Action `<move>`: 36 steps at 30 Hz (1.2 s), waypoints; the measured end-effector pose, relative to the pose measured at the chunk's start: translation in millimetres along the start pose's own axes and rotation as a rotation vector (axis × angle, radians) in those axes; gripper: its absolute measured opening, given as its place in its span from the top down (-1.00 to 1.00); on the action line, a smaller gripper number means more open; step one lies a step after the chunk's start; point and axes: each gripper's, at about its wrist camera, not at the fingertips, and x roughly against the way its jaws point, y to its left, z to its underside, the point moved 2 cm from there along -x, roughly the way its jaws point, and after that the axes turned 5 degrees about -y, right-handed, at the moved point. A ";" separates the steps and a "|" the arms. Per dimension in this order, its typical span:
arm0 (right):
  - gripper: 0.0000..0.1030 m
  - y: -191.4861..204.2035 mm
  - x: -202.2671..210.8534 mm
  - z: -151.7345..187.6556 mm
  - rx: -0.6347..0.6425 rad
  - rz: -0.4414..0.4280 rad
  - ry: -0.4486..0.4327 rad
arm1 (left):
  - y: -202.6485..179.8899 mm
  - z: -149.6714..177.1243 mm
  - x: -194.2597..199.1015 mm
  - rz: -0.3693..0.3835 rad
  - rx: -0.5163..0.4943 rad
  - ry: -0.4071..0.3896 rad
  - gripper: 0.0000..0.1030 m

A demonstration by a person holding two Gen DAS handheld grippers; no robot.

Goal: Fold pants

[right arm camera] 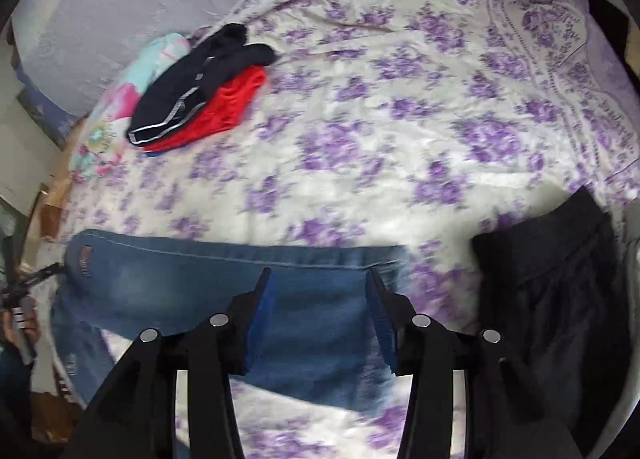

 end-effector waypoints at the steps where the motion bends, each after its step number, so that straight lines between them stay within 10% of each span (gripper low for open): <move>1: -0.04 9.6 -4.7 4.6 -0.015 -0.050 0.015 | 2.3 2.0 -7.3 0.003 -0.002 0.013 -0.69; 6: -0.03 11.9 -47.5 48.7 -0.073 0.023 0.191 | 24.3 18.9 -36.7 -0.035 -0.050 0.047 -0.74; 17: -0.35 66.9 -5.1 37.7 -0.028 0.059 0.082 | 29.9 -37.7 10.2 0.127 -0.220 -0.112 -0.85; 23: -0.49 95.0 8.2 56.5 0.019 0.114 0.104 | 41.4 -53.8 -22.3 0.194 -0.397 -0.009 -0.87; 36: -0.53 131.5 16.6 80.5 -0.027 0.161 0.134 | 38.8 -77.8 -76.1 0.422 -0.458 0.173 -0.86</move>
